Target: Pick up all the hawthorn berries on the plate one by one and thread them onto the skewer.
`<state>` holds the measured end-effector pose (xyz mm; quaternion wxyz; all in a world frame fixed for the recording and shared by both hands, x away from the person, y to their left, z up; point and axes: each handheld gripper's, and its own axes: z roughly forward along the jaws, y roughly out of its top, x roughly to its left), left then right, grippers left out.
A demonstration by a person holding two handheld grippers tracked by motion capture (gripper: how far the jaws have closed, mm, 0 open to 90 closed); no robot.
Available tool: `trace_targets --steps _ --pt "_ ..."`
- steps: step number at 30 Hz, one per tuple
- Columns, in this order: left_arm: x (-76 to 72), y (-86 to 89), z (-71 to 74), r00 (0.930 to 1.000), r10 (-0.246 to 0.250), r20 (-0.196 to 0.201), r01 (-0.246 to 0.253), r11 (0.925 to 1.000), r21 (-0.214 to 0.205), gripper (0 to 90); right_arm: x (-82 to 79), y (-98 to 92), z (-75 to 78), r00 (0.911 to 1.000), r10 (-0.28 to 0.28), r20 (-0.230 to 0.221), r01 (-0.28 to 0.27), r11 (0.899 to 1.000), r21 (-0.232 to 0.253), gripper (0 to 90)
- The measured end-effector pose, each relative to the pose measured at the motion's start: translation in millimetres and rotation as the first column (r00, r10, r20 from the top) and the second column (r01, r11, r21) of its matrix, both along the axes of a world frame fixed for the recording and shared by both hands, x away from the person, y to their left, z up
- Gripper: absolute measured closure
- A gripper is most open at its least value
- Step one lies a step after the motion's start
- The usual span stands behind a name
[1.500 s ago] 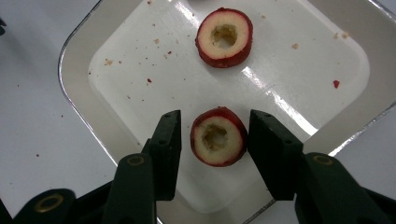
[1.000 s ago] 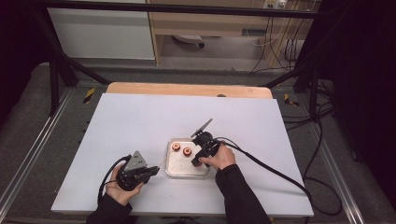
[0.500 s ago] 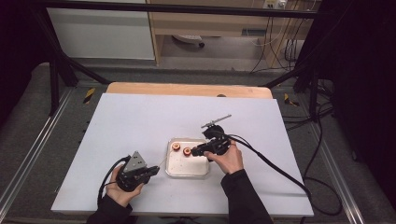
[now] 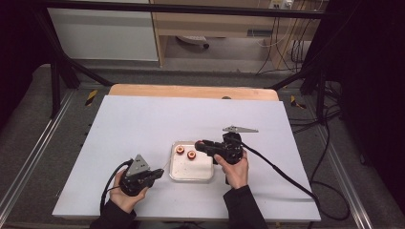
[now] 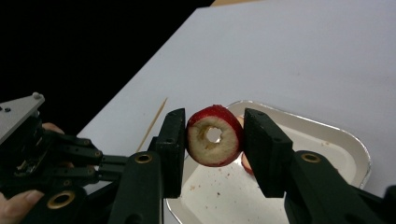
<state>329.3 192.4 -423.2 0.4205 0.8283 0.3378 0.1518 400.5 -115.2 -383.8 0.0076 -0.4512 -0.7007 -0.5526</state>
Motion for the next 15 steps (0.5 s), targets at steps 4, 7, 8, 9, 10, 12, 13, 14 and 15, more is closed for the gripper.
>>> trace_targets --steps 4,7,8,9,10,12,13,14,15 --pt "-1.2 -1.4 0.1 1.0 0.009 0.001 -0.009 0.9998 -0.019 88.5 -2.0 -1.8 -5.6 0.9981 -0.058 0.021 0.056 0.993 0.109 60.7" --pt "-2.2 -4.3 -0.4 0.9998 0.019 -0.006 -0.02 0.9994 -0.029 88.5 -2.6 0.0 -7.7 0.9954 -0.09 0.031 0.085 0.985 0.153 60.6" --pt "-2.7 -5.0 -0.3 0.9997 0.022 -0.007 -0.022 0.9991 -0.035 88.5 -2.6 0.9 -8.2 0.9943 -0.099 0.038 0.092 0.982 0.167 60.6" --pt "-3.3 -5.8 0.0 0.9996 0.026 -0.007 -0.026 0.999 -0.037 88.5 -2.5 1.5 -8.7 0.9936 -0.104 0.042 0.095 0.979 0.18 60.7" --pt "-4.0 -6.7 0.4 0.9996 0.028 -0.006 -0.028 0.9988 -0.041 88.5 -2.6 2.4 -9.1 0.9926 -0.112 0.048 0.1 0.975 0.197 60.7" --pt "-4.6 -7.5 0.8 0.9996 0.028 -0.005 -0.028 0.9986 -0.045 88.5 -2.8 3.0 -9.2 0.9916 -0.119 0.051 0.106 0.972 0.211 60.7" --pt "-5.5 -9.6 1.5 0.9995 0.031 -0.009 -0.032 0.9981 -0.053 88.5 -3.4 3.9 -9.0 0.9888 -0.136 0.061 0.118 0.965 0.236 60.7" --pt "-5.7 -10.8 1.5 0.9995 0.029 -0.014 -0.03 0.9976 -0.062 88.5 -3.8 4.2 -8.7 0.9864 -0.149 0.069 0.128 0.96 0.248 60.7" --pt "-6.0 -12.3 1.6 0.9994 0.028 -0.017 -0.029 0.9973 -0.067 88.5 -4.1 4.6 -8.6 0.9845 -0.158 0.077 0.133 0.956 0.261 60.7"
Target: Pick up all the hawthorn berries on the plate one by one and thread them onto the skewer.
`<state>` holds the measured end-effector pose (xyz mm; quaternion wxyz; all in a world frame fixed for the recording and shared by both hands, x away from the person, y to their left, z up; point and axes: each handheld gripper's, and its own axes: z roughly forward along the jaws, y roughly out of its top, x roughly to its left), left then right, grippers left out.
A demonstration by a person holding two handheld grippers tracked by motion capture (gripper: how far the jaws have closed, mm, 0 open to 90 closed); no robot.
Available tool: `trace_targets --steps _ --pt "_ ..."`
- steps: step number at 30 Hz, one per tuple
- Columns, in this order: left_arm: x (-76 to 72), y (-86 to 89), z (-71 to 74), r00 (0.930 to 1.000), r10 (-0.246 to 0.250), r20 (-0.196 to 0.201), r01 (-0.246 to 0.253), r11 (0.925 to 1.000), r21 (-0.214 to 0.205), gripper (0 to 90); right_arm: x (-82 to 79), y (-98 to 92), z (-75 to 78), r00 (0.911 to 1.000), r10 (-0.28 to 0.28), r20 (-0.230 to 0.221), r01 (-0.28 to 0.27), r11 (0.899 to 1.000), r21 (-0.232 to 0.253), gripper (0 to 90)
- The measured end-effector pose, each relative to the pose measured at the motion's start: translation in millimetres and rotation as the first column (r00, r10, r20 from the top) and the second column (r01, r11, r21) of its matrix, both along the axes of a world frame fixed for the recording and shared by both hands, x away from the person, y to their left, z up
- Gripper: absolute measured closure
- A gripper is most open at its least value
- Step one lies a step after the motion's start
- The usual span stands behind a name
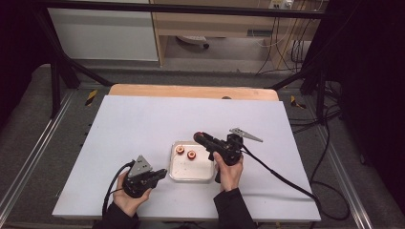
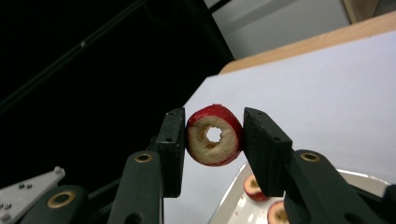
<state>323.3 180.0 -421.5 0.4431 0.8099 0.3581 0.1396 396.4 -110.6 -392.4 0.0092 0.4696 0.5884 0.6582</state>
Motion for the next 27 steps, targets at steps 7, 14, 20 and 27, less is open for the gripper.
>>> trace_targets --steps 7,14,20,27 --pt "-2.2 -10.0 2.6 0.9999 0.01 0.0 -0.01 0.9994 -0.032 88.5 -1.8 4.2 -2.4 0.9985 -0.048 0.028 0.046 0.996 0.083 60.7" --pt "-4.8 -19.0 3.5 0.9999 0.009 -0.007 -0.01 0.9975 -0.07 88.5 -3.8 8.5 -7.1 0.9967 -0.064 0.049 0.056 0.987 0.149 60.8" --pt "-4.6 -18.9 3.6 0.9999 0.007 -0.011 -0.008 0.9963 -0.086 88.5 -6.1 10.3 -10.2 0.996 -0.046 0.077 0.034 0.989 0.145 60.7" --pt "-4.9 -20.0 2.8 0.9999 0.0 -0.011 -0.001 0.9966 -0.083 88.4 -7.0 11.7 -12.1 0.9944 -0.045 0.095 0.03 0.988 0.153 60.8"
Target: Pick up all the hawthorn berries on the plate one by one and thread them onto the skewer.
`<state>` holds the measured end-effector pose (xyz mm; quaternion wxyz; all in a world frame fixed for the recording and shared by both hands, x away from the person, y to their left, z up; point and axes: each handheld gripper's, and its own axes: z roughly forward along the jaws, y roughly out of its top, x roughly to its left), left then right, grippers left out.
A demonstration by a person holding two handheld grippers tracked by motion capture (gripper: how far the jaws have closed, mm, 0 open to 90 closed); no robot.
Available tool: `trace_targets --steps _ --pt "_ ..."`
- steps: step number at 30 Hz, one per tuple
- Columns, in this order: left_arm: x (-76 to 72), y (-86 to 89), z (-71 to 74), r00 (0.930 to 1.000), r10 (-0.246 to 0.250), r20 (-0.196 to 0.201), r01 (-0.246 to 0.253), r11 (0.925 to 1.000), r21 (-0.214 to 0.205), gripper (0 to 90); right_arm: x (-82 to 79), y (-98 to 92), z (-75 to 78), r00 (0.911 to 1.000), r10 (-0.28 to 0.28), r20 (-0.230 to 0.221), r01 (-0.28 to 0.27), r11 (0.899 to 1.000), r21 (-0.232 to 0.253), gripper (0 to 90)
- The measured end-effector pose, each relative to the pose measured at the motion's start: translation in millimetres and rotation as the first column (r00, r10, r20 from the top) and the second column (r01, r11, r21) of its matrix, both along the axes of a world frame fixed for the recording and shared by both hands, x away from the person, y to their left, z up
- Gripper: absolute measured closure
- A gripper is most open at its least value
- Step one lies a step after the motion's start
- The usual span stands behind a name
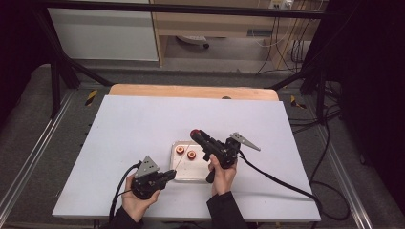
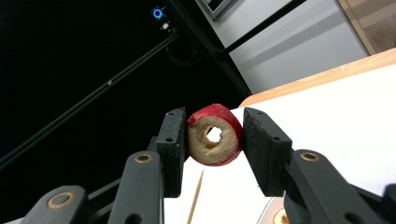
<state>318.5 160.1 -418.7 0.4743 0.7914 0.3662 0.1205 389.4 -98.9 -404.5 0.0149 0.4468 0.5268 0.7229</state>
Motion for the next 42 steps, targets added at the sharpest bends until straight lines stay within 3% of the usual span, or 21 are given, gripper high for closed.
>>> trace_targets --steps 25,30,35,38,42 --pt "1.9 0.2 -0.3 0.9997 0.012 -0.02 -0.012 0.9998 -0.017 88.6 -2.3 5.8 -9.7 0.9988 0.05 -0.003 -0.05 0.998 -0.036 60.9" --pt "2.5 -1.5 -3.5 0.9993 0.01 -0.035 -0.01 1.0 -0.002 88.6 -5.2 8.2 -13.3 0.9983 0.058 0.0 -0.058 0.997 -0.046 60.9" --pt "1.8 -0.5 -2.7 0.9991 -0.002 -0.044 0.002 0.9999 -0.012 88.6 -6.2 7.5 -13.7 0.997 0.074 0.022 -0.071 0.992 -0.105 61.0" --pt "1.9 -0.6 -3.0 0.9989 -0.003 -0.046 0.002 0.9998 -0.018 88.6 -6.1 7.4 -13.5 0.9967 0.079 0.022 -0.076 0.992 -0.105 61.0" --pt "1.2 -1.3 -4.8 0.9995 0.008 -0.032 -0.009 0.9995 -0.03 88.6 -6.0 8.2 -14.5 0.9957 0.089 -0.026 -0.091 0.993 -0.072 61.1"
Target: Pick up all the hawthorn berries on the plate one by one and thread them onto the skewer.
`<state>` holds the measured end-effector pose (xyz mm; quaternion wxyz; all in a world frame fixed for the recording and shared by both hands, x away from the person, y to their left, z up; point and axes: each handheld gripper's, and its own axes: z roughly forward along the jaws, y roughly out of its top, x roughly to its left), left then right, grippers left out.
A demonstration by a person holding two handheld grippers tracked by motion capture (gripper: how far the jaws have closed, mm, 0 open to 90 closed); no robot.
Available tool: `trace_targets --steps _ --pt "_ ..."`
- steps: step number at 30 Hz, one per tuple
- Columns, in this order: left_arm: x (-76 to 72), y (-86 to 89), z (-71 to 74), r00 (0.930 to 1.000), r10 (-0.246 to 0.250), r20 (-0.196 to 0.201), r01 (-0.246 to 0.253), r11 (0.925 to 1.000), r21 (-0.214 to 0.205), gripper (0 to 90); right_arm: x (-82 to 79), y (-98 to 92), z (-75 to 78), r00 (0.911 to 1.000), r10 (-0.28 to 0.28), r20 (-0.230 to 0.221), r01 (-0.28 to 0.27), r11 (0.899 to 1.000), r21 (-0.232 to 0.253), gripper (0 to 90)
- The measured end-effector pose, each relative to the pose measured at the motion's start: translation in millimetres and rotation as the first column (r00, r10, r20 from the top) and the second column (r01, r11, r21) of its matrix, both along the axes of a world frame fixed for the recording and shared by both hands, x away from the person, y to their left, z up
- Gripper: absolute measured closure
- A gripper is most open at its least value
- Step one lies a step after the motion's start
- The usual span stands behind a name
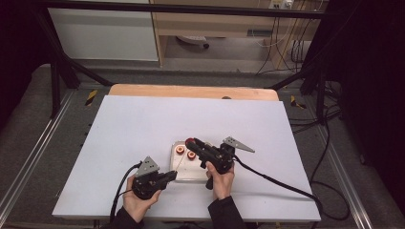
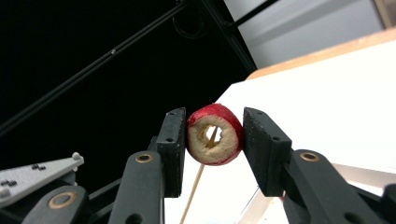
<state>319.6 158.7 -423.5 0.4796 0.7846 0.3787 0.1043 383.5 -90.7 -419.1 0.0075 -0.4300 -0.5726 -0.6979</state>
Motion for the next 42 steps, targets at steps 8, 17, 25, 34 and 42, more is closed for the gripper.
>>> trace_targets --steps 8,17,25,34,42 --pt "3.1 1.0 0.6 0.9998 0.018 0.004 -0.018 0.9997 -0.016 88.7 -3.5 4.9 -7.0 0.9986 0.011 -0.052 -0.009 1.0 0.027 61.2" --pt "6.0 -3.4 2.7 0.9997 0.019 0.014 -0.019 0.9996 -0.019 88.7 -8.9 8.2 -12.0 0.9977 0.026 -0.063 -0.025 1.0 0.011 61.5" --pt "10.2 -5.8 1.4 0.9996 0.024 0.018 -0.024 0.9996 -0.016 88.7 -17.6 15.5 -22.9 0.9946 0.056 -0.087 -0.057 0.998 -0.01 61.4" --pt "12.1 -5.1 0.7 0.9998 0.009 0.016 -0.008 0.9999 -0.007 88.7 -26.7 22.5 -30.1 0.9913 0.084 -0.102 -0.089 0.995 -0.05 61.4" --pt "11.6 -3.9 -1.3 0.9997 -0.004 0.023 0.004 1.0 0.008 88.7 -28.0 22.9 -31.8 0.9904 0.082 -0.111 -0.09 0.994 -0.065 56.5"
